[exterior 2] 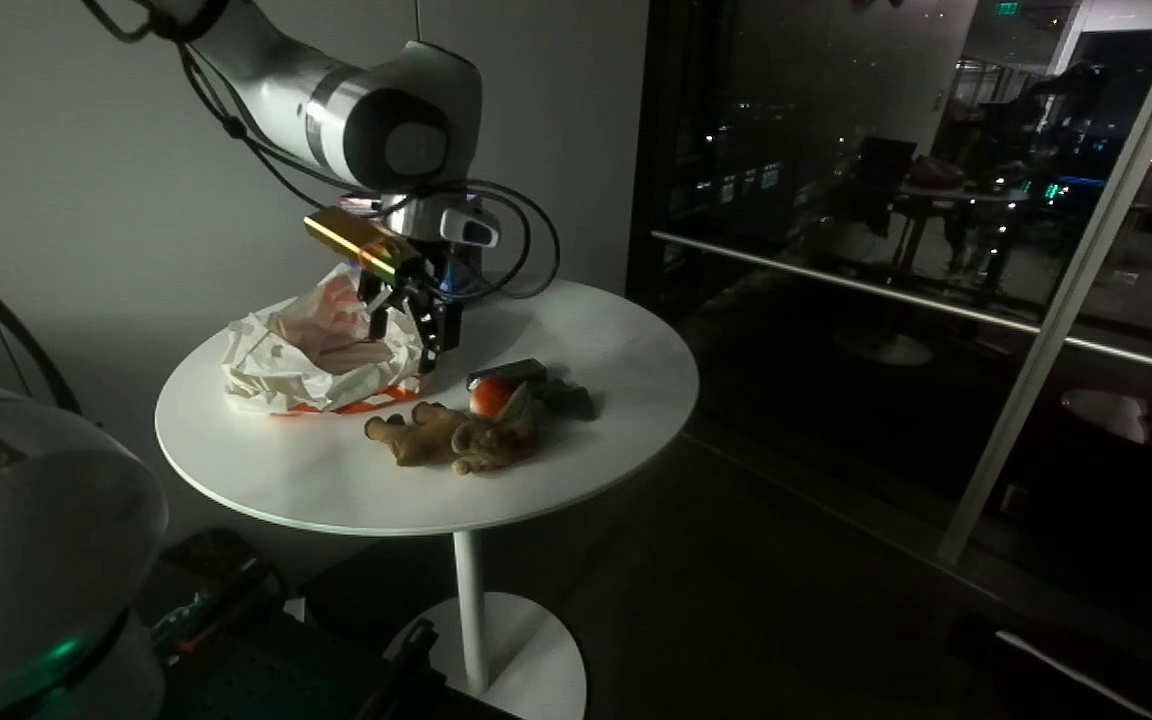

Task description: Put the objects on the table inside the bag

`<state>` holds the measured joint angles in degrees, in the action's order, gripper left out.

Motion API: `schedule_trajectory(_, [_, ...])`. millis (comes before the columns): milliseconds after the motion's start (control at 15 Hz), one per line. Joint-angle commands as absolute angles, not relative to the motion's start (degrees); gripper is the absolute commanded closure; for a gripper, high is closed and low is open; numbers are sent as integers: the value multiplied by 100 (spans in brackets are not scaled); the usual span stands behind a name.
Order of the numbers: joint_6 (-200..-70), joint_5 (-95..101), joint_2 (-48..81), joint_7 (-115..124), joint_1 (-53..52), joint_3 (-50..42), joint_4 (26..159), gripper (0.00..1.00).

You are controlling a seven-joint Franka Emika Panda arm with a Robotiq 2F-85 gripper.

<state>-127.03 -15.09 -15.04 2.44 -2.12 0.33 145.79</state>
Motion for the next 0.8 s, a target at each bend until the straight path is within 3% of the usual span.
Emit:
schedule_trajectory(0, [-13423,-1323,-1328,489,-119,114,15003,0])
schedule_trajectory(533, [-14703,-176,-333,1186,24,93,15219,0])
schedule_trajectory(667, [-14820,-159,-196,1047,23,34,15198,26])
schedule_trajectory(733, [-14902,-209,-153,995,23,15,15201,34])
